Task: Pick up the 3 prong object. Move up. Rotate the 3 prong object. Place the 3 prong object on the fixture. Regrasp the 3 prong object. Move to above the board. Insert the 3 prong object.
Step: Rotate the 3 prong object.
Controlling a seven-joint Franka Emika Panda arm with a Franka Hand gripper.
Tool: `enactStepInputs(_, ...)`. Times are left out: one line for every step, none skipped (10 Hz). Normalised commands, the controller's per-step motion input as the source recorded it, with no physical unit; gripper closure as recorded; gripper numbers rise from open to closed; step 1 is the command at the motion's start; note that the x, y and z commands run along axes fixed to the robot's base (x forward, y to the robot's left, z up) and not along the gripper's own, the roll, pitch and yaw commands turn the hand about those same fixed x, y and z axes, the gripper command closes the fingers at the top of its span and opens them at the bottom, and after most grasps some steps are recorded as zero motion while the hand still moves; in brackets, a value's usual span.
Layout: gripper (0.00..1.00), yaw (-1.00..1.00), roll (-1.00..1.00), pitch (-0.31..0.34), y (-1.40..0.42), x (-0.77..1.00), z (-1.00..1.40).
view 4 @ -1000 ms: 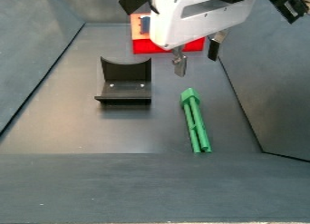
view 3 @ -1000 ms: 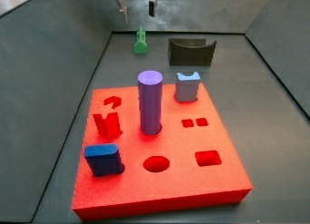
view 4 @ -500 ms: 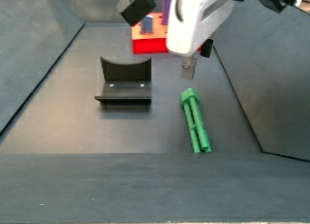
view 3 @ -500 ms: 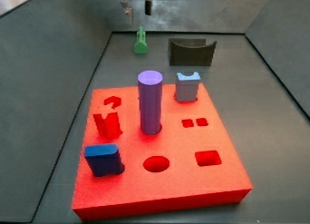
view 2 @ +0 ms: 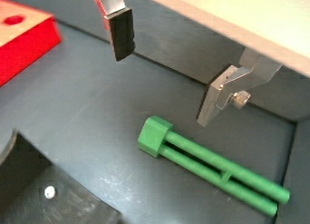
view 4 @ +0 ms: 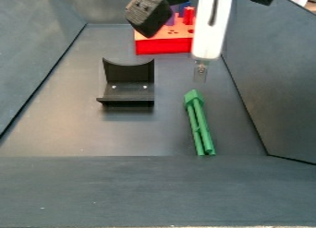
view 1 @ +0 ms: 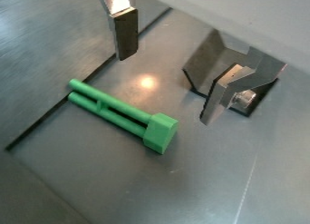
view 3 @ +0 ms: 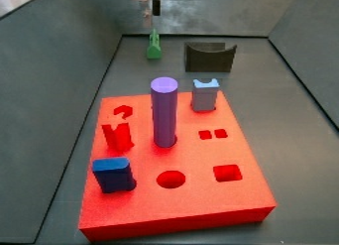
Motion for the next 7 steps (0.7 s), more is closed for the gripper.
enactStepInputs(0.00, 1.00, 0.00, -0.001, 0.00, 0.02, -0.04)
enactStepInputs(0.00, 1.00, 0.00, -0.001, 0.00, 0.02, -0.04)
enactStepInputs(0.00, 1.00, 0.00, -0.001, 0.00, 0.02, -0.04)
enactStepInputs(0.00, 1.00, 0.00, -0.001, 0.00, 0.02, -0.04)
enactStepInputs(0.00, 1.00, 0.00, -0.001, 0.00, 0.02, -0.04)
enactStepInputs(0.00, 1.00, 0.00, -0.001, 0.00, 0.02, -0.04)
enactStepInputs(0.00, 1.00, 0.00, -0.002, 0.00, 0.02, -0.04)
